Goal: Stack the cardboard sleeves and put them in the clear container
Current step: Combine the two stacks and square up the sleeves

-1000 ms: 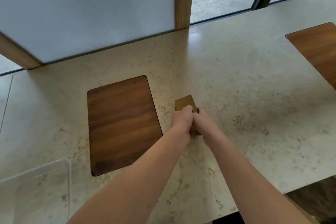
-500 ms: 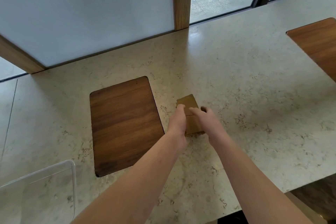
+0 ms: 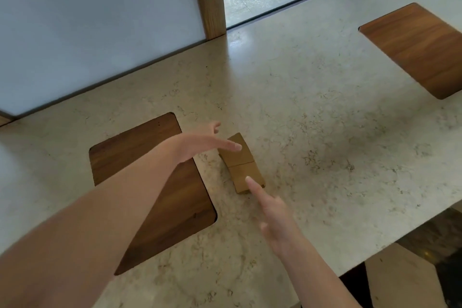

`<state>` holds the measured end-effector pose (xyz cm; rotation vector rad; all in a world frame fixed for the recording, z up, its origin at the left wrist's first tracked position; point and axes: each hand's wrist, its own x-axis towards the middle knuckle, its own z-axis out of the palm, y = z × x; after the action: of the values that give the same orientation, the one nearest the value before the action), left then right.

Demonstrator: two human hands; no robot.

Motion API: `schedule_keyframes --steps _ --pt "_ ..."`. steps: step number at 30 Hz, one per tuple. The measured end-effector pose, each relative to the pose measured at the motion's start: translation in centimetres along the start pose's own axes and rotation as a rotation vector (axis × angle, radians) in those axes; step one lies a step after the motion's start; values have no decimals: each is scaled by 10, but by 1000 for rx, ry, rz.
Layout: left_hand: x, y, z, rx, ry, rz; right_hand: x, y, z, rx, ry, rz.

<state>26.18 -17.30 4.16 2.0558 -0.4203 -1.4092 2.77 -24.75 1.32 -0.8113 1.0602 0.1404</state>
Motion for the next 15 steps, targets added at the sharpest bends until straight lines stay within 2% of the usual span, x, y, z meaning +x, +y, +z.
schedule_keyframes --steps 5,9,15 --pt "30 7 -12 192 -192 -96 18 2 20 -81 142 -34" --pt "47 13 -14 183 -338 -130 27 4 16 -93 173 -36" --pt "66 16 -13 113 -435 -165 39 4 11 -10 142 -12"
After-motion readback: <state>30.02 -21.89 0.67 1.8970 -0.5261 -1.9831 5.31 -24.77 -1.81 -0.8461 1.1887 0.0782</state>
